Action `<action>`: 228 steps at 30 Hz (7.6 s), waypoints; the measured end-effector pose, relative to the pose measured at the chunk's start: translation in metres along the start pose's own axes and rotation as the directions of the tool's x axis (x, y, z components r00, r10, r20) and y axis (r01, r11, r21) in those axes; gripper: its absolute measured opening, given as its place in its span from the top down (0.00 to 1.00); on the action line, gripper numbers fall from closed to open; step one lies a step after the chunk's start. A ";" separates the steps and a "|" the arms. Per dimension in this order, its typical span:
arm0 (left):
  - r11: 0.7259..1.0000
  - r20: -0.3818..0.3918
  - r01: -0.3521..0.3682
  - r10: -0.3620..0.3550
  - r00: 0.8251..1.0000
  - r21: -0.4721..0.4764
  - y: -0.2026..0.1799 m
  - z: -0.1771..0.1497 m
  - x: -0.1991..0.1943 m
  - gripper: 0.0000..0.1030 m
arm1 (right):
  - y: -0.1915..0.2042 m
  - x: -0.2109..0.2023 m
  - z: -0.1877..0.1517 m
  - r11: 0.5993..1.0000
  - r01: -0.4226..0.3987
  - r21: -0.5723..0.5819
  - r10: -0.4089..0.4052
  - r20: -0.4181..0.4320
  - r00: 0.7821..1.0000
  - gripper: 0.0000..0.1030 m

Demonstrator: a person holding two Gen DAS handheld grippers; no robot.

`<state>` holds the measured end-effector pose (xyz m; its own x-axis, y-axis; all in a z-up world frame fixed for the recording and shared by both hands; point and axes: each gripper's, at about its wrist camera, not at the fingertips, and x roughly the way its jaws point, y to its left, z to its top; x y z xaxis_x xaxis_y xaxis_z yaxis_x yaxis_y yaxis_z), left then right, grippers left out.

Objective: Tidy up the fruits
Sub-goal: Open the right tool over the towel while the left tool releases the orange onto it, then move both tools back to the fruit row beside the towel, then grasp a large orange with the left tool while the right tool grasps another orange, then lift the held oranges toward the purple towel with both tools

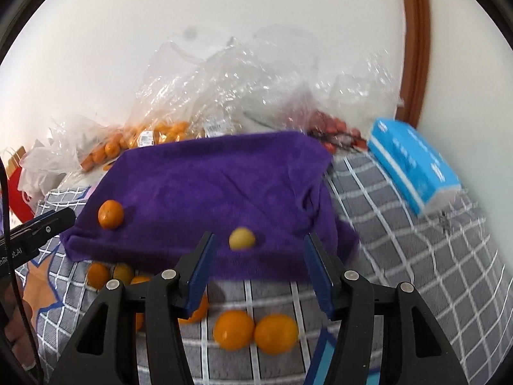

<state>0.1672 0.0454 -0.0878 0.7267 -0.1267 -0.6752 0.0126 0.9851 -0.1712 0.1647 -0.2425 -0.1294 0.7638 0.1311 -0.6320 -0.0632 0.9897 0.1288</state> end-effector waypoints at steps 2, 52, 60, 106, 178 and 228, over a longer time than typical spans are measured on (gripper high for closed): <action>1.000 -0.011 0.003 -0.003 1.000 -0.014 0.007 -0.006 -0.004 0.39 | -0.001 -0.002 -0.007 1.000 -0.009 0.003 0.009 -0.016 1.000 0.46; 0.991 -0.187 0.059 -0.081 0.979 -0.122 0.015 -0.044 0.026 0.71 | -0.015 0.021 -0.055 0.998 -0.056 0.027 0.058 -0.092 0.994 0.66; 0.999 -0.187 -0.032 0.024 0.982 -0.043 0.017 -0.054 0.034 0.70 | -0.015 0.021 -0.055 0.998 -0.051 0.022 0.053 -0.092 0.994 0.66; 0.997 -0.053 0.032 -0.036 0.998 -0.071 0.024 -0.063 0.022 0.71 | -0.013 0.010 -0.055 1.000 -0.026 0.015 0.026 -0.033 0.999 0.66; 0.992 0.040 0.073 -0.069 0.997 -0.104 0.010 -0.036 -0.058 0.71 | 0.019 -0.068 -0.033 0.999 -0.030 -0.020 0.032 0.114 0.993 0.66; 0.978 0.054 0.137 -0.130 0.990 -0.156 0.026 -0.013 -0.053 0.71 | 0.024 -0.056 -0.010 1.000 -0.024 -0.019 0.027 0.143 0.989 0.66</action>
<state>0.1195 0.0764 -0.0659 0.7551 -0.2471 -0.6073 0.0046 0.9283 -0.3719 0.1141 -0.2254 -0.0983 0.8459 0.1478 -0.5124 -0.0939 0.9871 0.1297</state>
